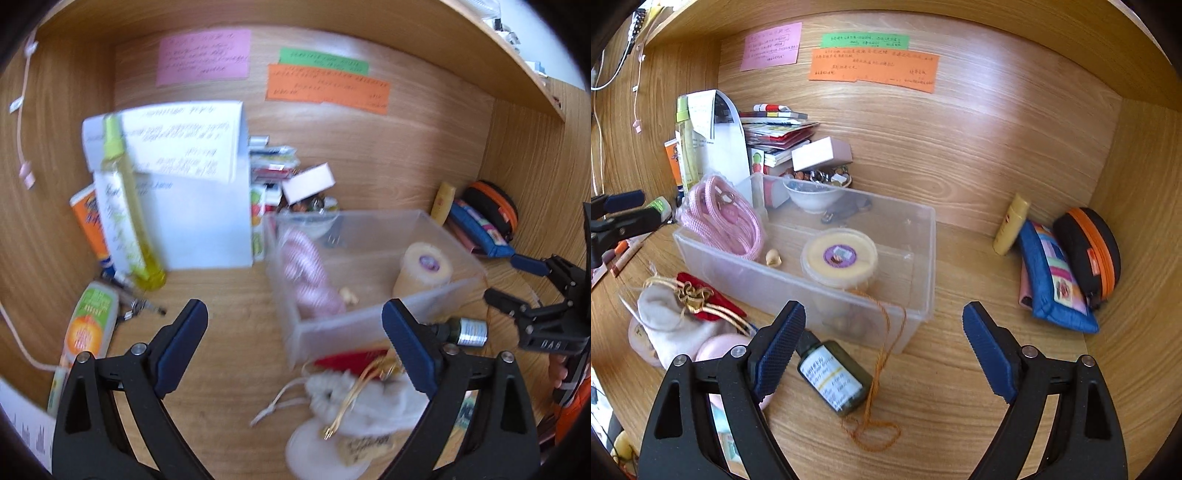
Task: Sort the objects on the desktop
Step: 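Release the pink rope with the left tool while the right tool releases the tub into the box, then return both tools to the desk and approach the green spray bottle with the right tool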
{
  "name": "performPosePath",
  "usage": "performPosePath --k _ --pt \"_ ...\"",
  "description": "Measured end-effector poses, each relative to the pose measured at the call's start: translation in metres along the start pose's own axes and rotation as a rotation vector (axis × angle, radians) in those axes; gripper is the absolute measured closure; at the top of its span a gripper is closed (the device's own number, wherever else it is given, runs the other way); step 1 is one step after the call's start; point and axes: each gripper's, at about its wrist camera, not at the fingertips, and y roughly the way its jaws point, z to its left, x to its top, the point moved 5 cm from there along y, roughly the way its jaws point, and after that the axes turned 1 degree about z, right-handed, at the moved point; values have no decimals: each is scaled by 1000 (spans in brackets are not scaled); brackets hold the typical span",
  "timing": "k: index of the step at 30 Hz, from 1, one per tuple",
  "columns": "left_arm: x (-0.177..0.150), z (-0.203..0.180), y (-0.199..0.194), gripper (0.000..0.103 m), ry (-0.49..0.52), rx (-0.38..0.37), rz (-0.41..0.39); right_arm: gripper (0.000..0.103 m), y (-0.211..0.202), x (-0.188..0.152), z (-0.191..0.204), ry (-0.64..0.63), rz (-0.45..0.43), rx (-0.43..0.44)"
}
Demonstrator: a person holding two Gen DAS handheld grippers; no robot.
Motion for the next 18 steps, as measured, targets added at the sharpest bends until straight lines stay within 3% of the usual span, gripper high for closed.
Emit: performPosePath --k 13,18 --pt "-57 19 -22 7 -10 20 90 18 -2 -35 -1 27 57 -6" --pt "-73 14 -30 7 11 -15 115 18 1 -48 2 28 88 9"
